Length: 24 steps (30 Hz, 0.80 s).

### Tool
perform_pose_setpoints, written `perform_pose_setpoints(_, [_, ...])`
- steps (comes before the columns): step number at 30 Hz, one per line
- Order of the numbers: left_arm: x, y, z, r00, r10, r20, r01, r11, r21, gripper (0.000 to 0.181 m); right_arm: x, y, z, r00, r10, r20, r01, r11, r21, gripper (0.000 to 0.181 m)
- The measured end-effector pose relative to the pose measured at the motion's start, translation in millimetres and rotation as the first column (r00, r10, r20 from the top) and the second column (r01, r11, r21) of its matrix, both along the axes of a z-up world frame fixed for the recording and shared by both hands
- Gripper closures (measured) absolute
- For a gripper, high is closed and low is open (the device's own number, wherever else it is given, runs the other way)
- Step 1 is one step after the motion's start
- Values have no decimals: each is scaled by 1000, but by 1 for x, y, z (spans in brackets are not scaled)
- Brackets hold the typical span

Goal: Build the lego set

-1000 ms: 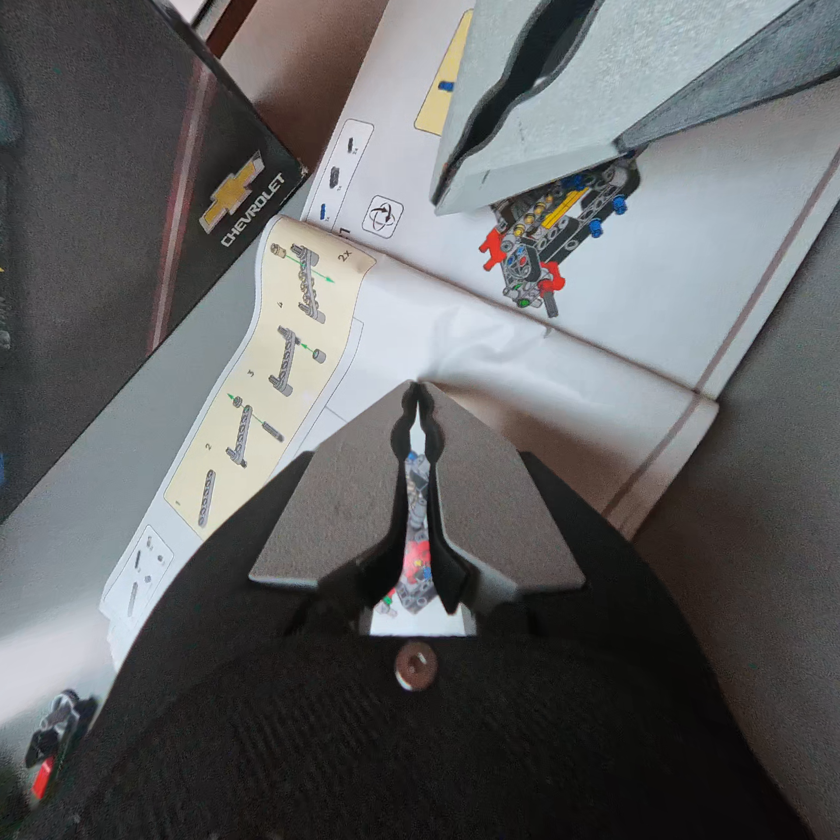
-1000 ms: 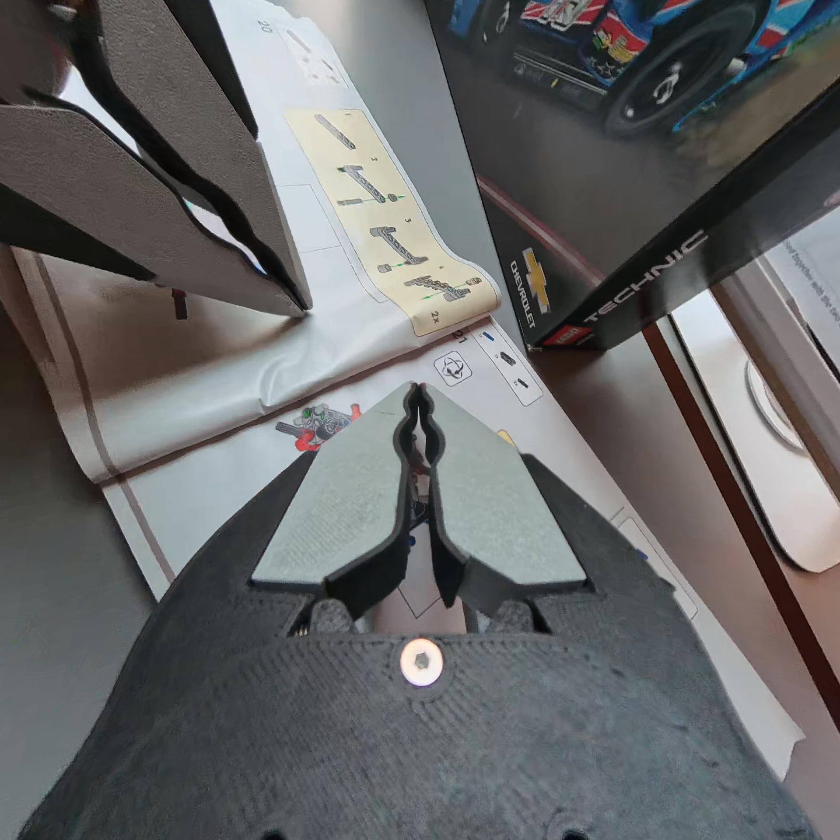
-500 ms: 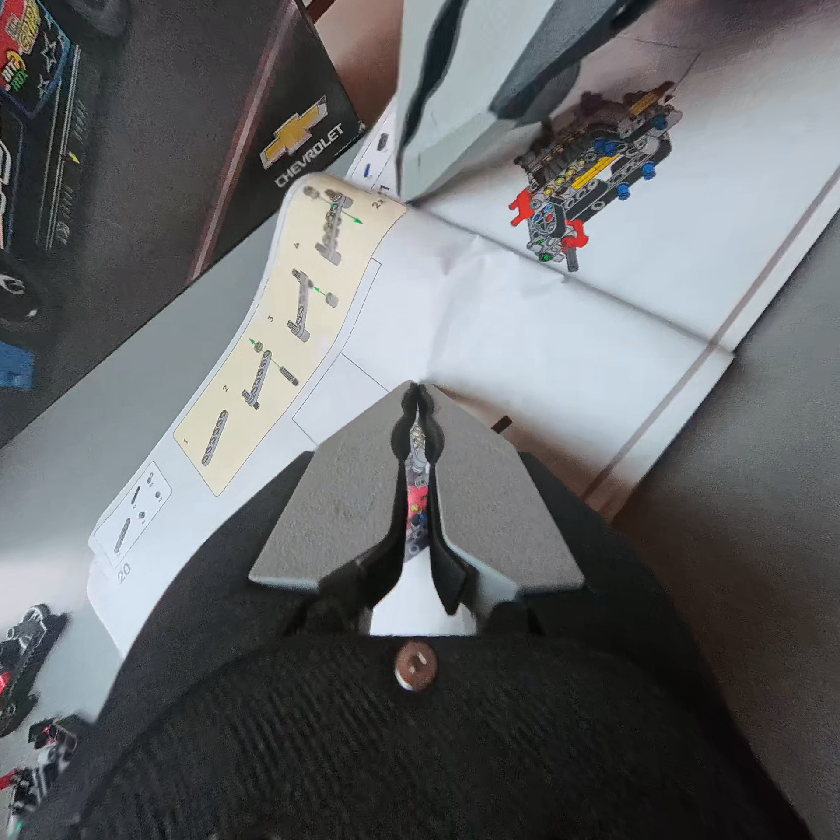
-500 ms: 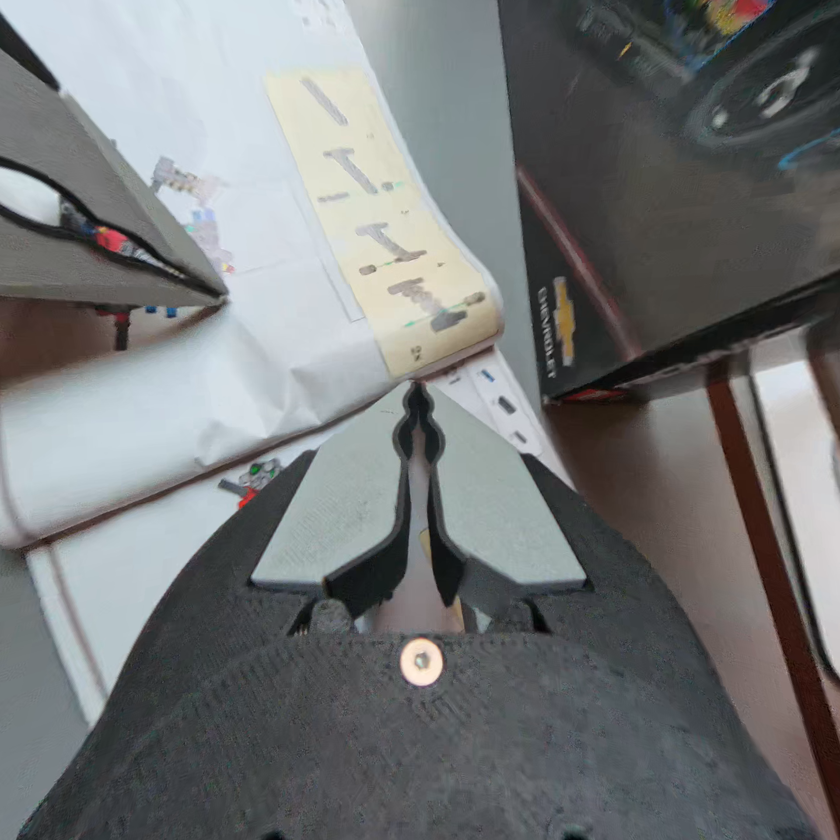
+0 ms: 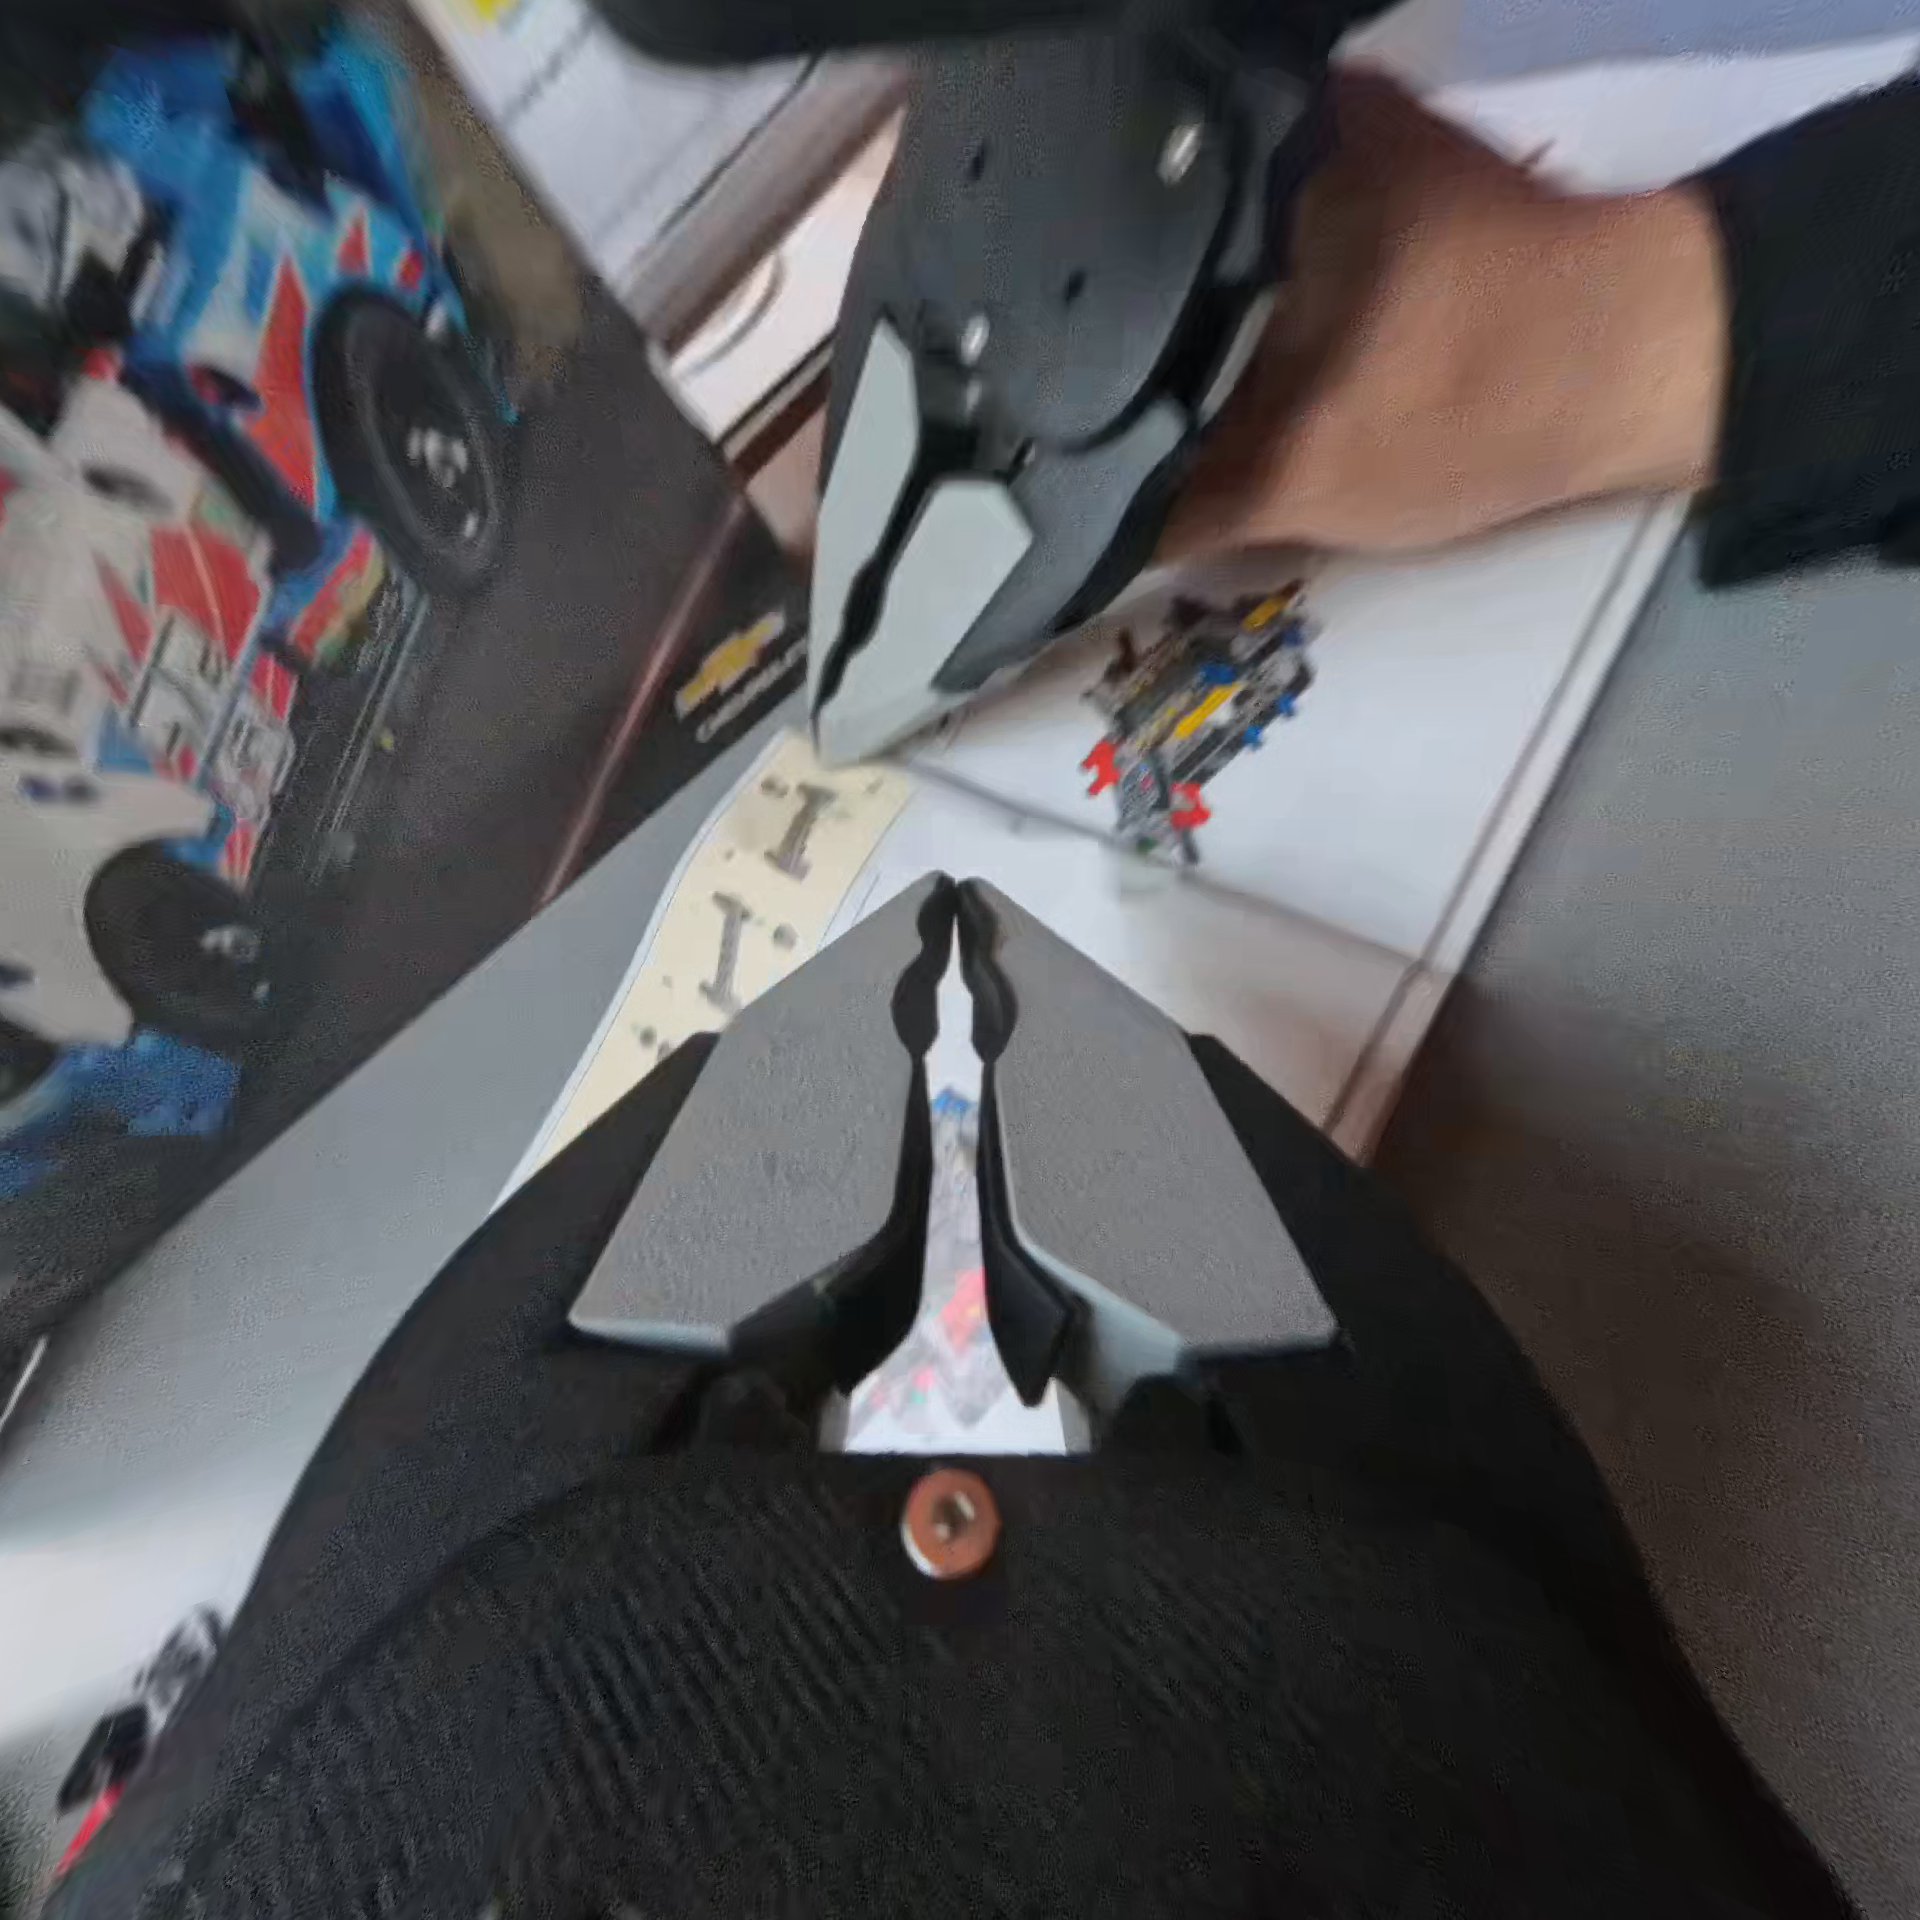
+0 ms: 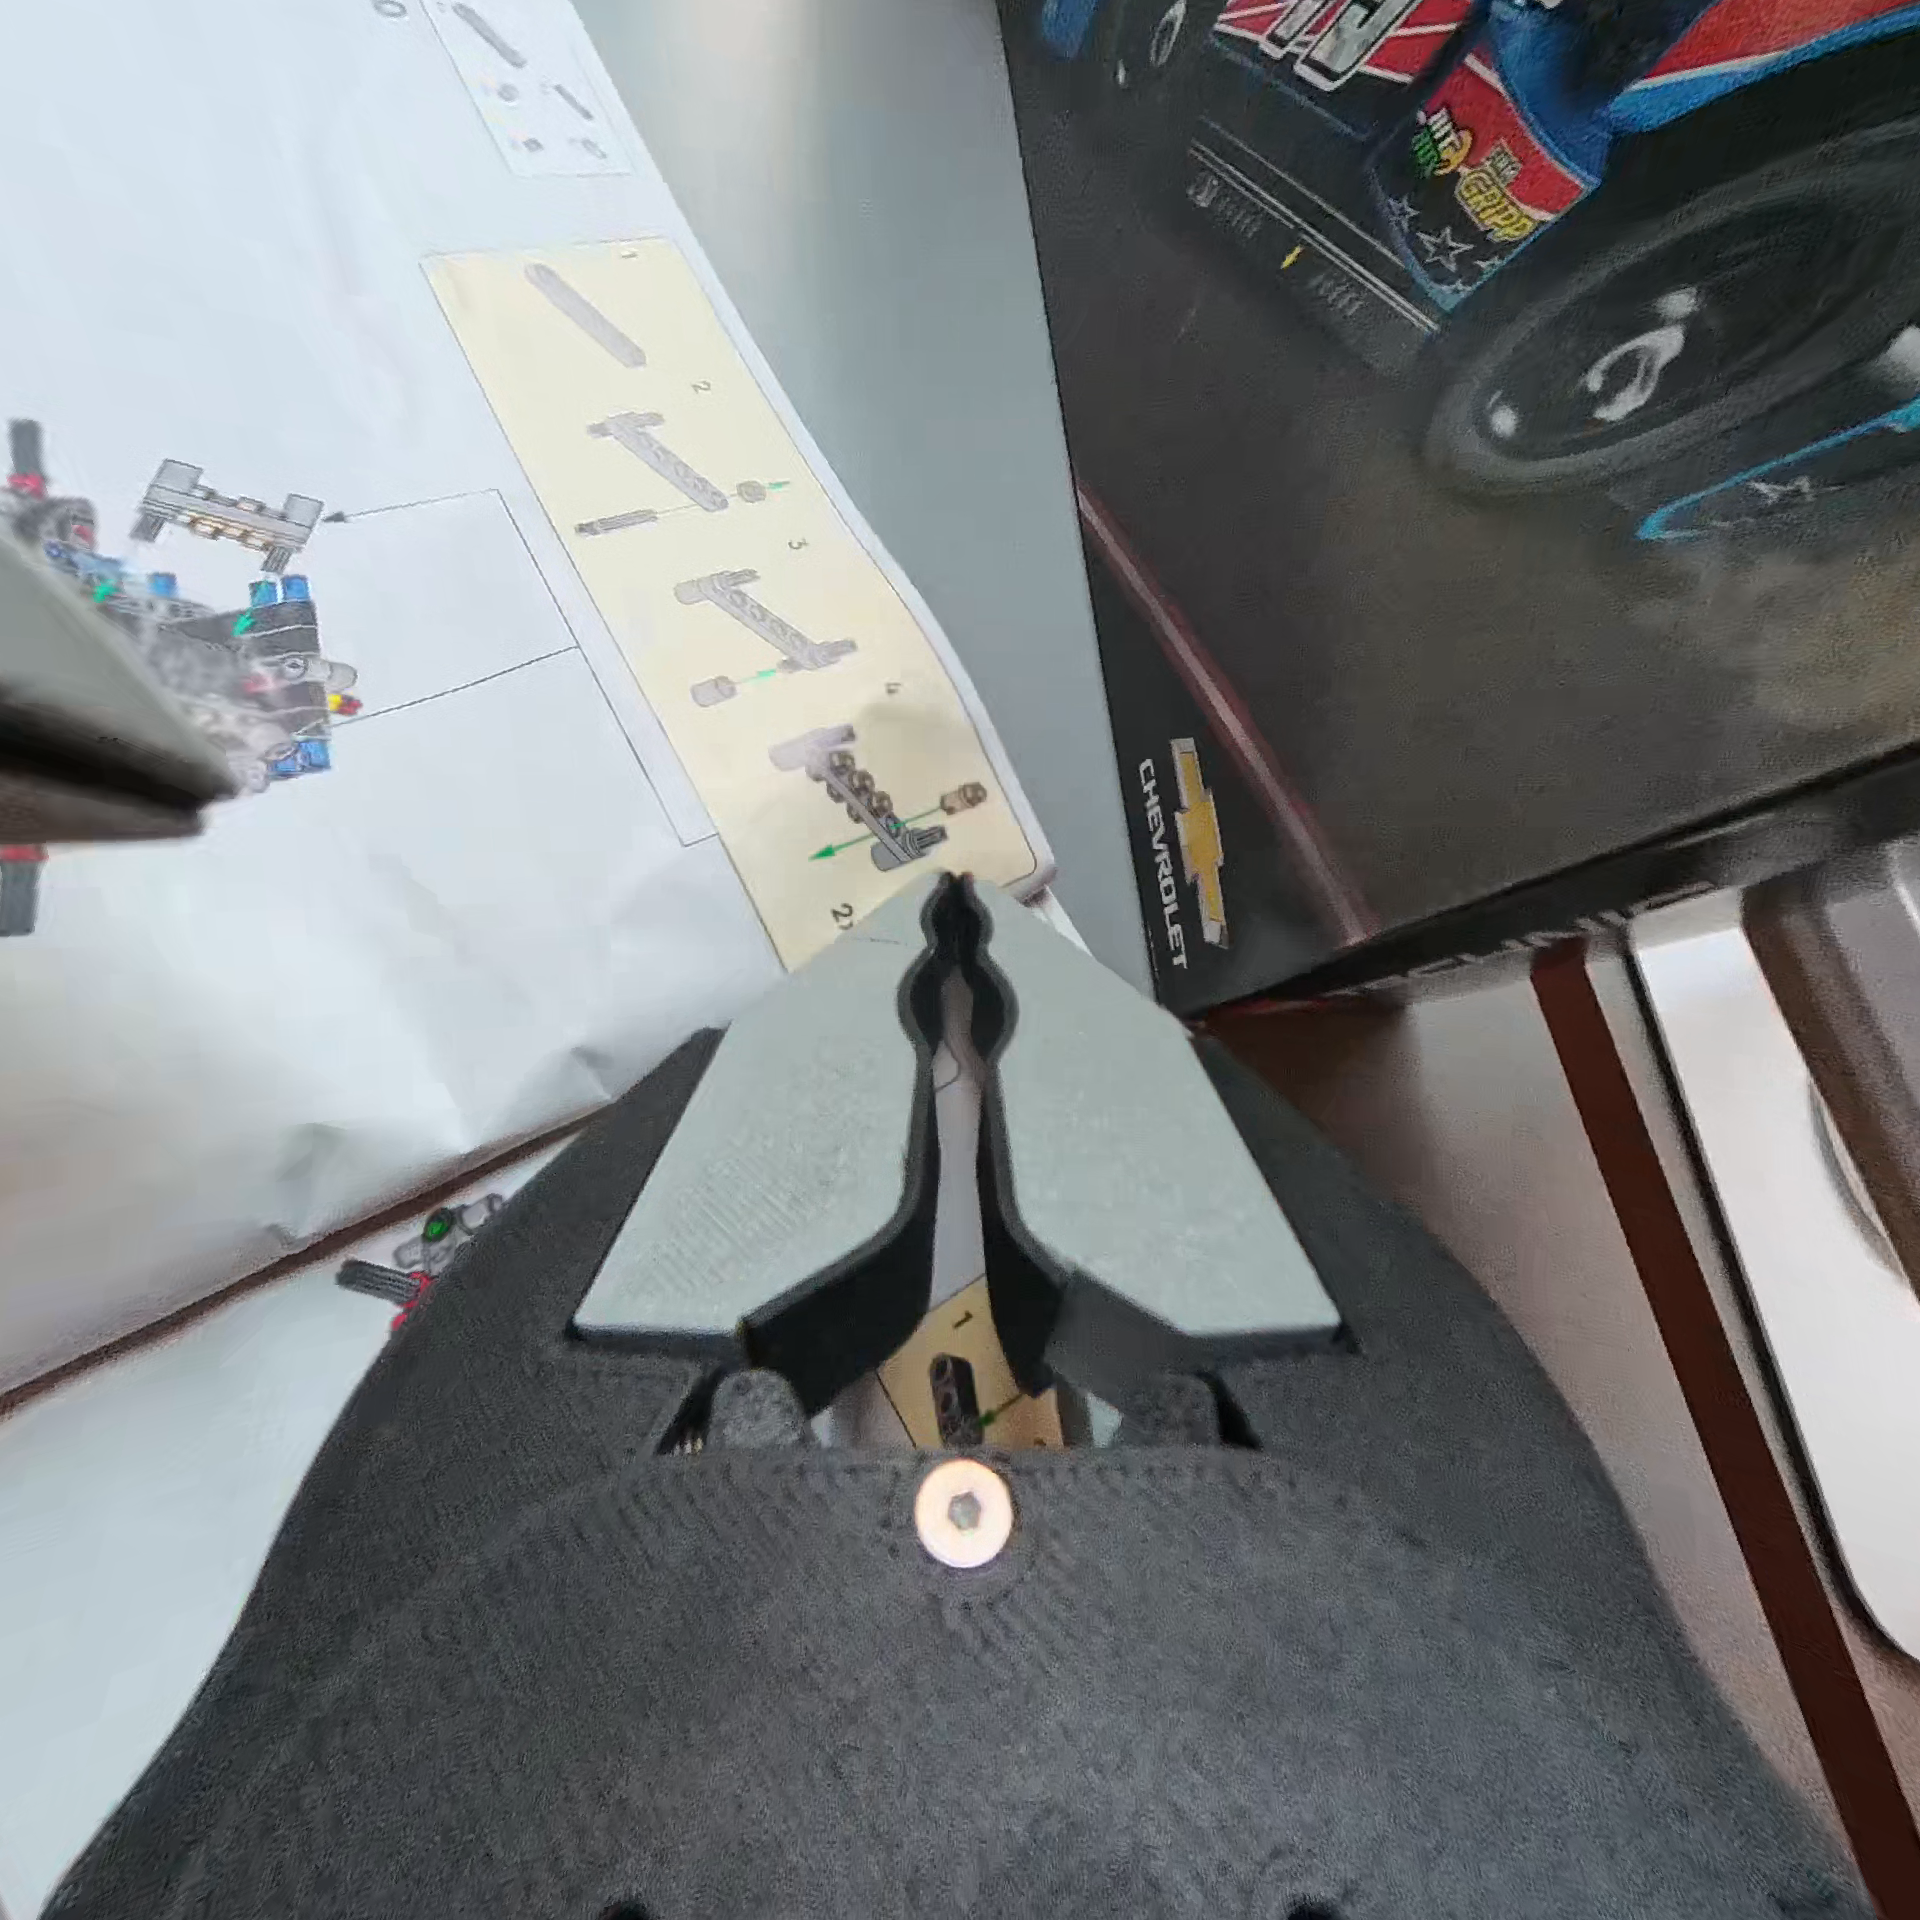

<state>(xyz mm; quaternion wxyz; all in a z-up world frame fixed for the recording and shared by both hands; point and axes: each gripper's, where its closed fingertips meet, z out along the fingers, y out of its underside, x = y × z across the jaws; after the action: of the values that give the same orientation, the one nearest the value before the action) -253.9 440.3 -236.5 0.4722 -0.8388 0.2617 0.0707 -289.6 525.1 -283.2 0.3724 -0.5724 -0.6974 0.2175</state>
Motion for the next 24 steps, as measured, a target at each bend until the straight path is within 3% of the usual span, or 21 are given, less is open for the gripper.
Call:
perform_pose_setpoints(1, [20,4,11,995,-95,21,94,995,27,181,1,5,3,999,-31,-11,31,999,13,181])
perform_pose_setpoints(2, [27,10,9,994,-113,10,113,994,-6,181,2,8,8,998,-52,-42,53,999,14,181])
perform_pose_setpoints(4, [34,18,-12,988,-154,-24,148,977,-154,181,4,10,11,996,-62,-63,60,998,-36,181])
perform_pose_setpoints(6, [53,11,-28,959,-284,-10,274,934,-228,181,5,13,10,995,-79,-52,76,995,-67,181])
perform_pose_setpoints(8, [40,5,-50,949,-297,-110,249,914,-320,181,6,13,9,995,-80,-52,77,995,-56,181])
perform_pose_setpoints(16, [41,-12,-44,955,-266,-129,242,954,-178,181,6,10,1,998,-56,7,56,998,16,181])
perform_pose_setpoints(24, [42,-24,-49,971,-199,-134,192,979,-62,181,5,11,8,998,-55,-40,58,997,54,181])
